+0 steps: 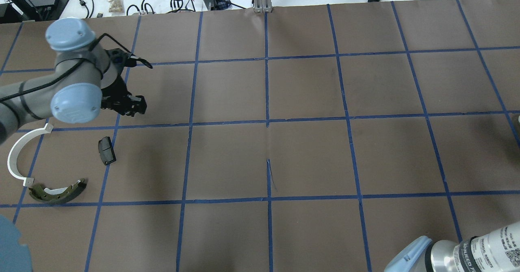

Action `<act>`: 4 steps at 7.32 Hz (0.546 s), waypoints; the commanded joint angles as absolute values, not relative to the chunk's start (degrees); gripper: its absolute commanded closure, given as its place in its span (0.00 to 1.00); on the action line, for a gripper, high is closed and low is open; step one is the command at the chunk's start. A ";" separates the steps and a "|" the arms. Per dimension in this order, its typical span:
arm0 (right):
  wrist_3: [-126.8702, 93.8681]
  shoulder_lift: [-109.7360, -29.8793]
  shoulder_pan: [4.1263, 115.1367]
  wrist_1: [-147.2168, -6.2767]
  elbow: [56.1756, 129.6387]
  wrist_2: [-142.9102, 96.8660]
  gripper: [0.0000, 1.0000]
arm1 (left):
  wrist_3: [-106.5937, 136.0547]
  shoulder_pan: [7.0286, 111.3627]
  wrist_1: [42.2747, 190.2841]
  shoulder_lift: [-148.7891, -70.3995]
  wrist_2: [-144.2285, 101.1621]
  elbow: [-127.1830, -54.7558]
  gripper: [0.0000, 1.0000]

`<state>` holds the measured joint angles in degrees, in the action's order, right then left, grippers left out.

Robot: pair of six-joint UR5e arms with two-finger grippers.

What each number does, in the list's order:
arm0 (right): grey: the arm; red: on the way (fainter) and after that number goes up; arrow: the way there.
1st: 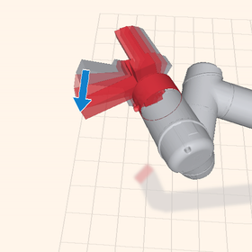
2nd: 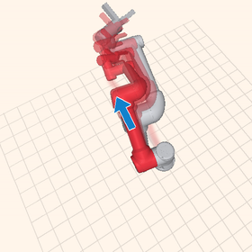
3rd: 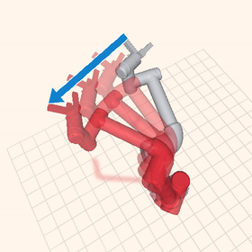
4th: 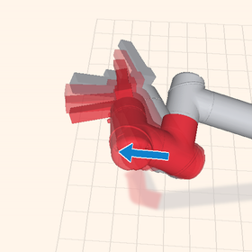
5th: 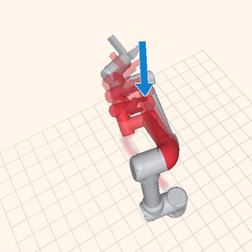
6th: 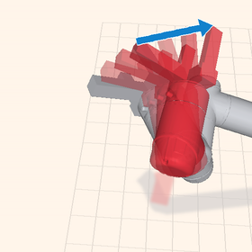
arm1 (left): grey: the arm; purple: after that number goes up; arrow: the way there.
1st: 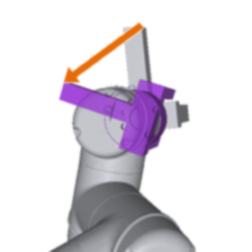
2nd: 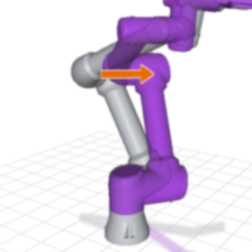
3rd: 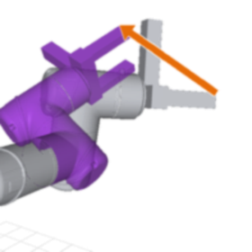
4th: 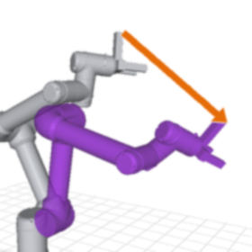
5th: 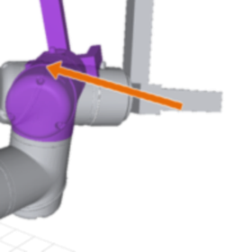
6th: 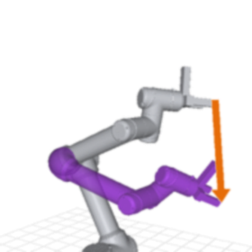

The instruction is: Place bearing gear from tray to pile

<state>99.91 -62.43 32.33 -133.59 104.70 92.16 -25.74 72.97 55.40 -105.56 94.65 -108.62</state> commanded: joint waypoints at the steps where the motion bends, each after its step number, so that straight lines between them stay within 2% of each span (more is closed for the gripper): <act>1: 99.50 -62.75 32.26 -133.25 104.50 92.20 0.94 | -36.19 62.70 55.37 -105.03 92.55 -109.51 1.00; 3: 97.31 -68.17 32.52 -131.41 104.85 90.36 0.94 | -43.22 53.39 53.36 -106.77 90.18 -110.57 1.00; 4: 93.47 -72.29 32.87 -125.65 105.20 87.05 0.94 | -43.42 51.87 53.00 -106.87 90.18 -111.18 1.00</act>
<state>96.96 -67.80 32.53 -130.45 104.85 89.99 -41.74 55.23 53.74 -106.28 90.61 -110.64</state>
